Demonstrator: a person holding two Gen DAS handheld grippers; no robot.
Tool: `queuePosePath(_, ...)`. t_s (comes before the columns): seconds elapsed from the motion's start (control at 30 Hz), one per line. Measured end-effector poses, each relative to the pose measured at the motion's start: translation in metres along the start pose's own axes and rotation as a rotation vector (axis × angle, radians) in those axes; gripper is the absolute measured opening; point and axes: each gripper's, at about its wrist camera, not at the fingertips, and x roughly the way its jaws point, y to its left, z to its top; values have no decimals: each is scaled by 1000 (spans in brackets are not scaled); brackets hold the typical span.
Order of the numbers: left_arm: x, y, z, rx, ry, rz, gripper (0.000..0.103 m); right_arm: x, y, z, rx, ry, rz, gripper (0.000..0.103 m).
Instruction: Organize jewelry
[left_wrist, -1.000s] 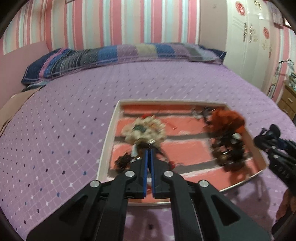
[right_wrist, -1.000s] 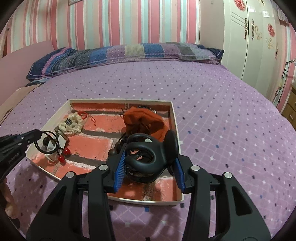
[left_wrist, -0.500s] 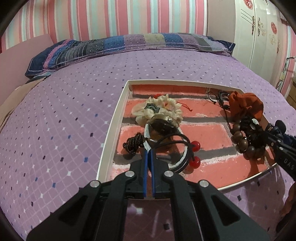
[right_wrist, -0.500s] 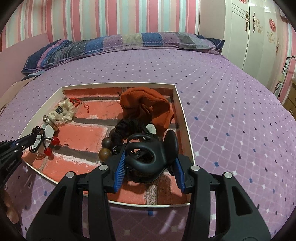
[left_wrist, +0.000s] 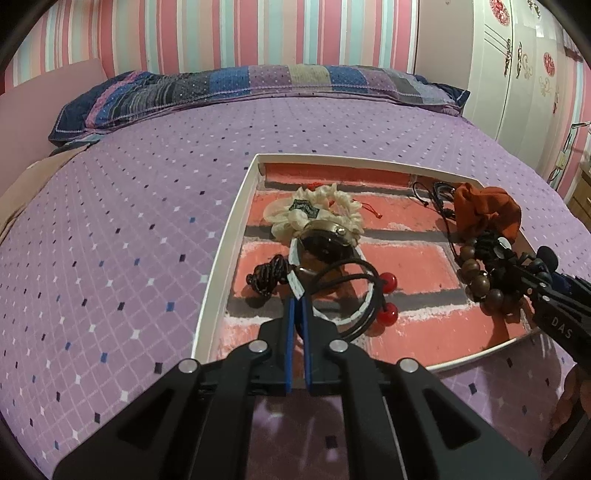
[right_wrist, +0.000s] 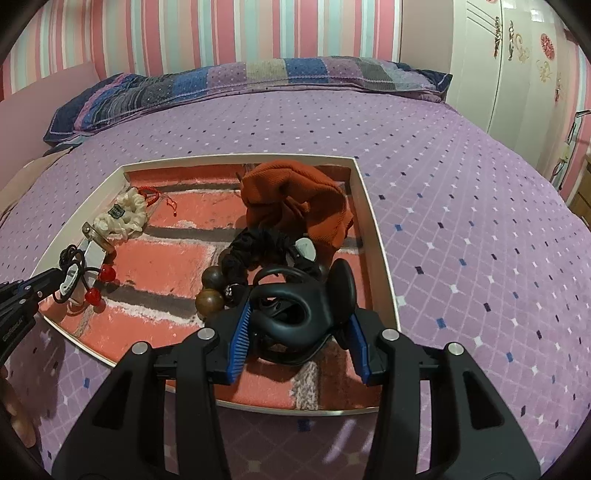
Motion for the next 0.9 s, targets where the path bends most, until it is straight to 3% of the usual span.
queuePosePath(0.1,-1,1,-2,-5,10,-6,5,0,0,0,-3,5,12,46)
queuePosePath(0.17,-3,1,-2,-6,17,0,9,-2,0,-1,-2,5,21,53)
queuePosePath(0.23,-8,0,-2,-4,7,30,36,-7,-1,-1,1,-8,31,69)
queuePosePath(0.3,-17,0,-1,-8,-22,43,60,-14,0,0,-10,-25,32,76)
queuePosePath(0.47,-48,-3,5,-15,-63,16,61,-41,-3,5,-17,-70,64,88)
queuePosePath(0.57,-78,-4,3,-16,-100,21,74,-70,-6,4,-30,-115,62,99)
queuePosePath(0.73,-132,-1,-9,-39,-158,41,93,-120,-11,-10,-58,-148,66,99)
queuePosePath(0.9,-183,0,-43,-60,-190,85,97,-164,-13,-36,-65,-175,58,99)
